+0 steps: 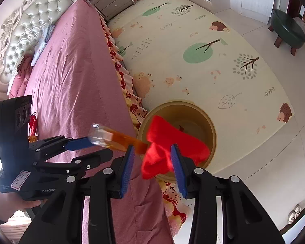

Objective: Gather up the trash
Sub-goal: 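Carry bottle and red cloth to the yellow bin and open both tools, then move both tools back over the bed items, then grasp the dark brown shoelace with the left tool while the right tool grasps the grey sock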

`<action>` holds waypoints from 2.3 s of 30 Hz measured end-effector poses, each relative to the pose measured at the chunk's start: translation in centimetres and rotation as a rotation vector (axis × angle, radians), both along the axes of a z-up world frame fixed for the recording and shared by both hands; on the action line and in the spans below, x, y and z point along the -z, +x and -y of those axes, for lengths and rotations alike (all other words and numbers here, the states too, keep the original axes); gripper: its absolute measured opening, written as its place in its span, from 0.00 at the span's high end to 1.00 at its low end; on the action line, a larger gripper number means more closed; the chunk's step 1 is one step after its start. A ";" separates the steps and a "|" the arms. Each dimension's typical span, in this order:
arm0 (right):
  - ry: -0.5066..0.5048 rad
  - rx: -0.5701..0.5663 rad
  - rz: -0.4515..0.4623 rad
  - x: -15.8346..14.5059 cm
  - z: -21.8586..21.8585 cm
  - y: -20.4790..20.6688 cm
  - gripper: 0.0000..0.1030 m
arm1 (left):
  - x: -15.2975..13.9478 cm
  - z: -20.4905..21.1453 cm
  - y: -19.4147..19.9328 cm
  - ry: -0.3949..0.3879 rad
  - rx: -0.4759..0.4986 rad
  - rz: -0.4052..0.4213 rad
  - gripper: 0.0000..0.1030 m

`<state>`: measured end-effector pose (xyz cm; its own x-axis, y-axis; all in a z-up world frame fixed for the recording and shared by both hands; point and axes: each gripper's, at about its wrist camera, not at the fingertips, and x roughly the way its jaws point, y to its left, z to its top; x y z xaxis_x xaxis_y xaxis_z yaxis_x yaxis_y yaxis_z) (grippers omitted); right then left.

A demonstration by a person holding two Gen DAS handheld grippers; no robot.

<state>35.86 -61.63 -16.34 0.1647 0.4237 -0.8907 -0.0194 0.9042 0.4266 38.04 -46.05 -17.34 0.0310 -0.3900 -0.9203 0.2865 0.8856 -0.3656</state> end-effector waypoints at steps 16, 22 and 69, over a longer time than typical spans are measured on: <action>0.006 0.003 0.046 -4.1 -0.1 -1.2 0.63 | -4.7 -1.5 -1.3 0.016 -0.003 0.053 0.29; 0.028 -0.056 0.110 -8.5 -3.6 -2.3 0.63 | -8.9 -5.1 -3.5 0.012 -0.058 0.111 0.28; 0.064 -0.493 0.022 -5.0 -48.7 -18.3 0.63 | -4.0 -53.4 -29.7 0.212 -0.707 0.042 0.24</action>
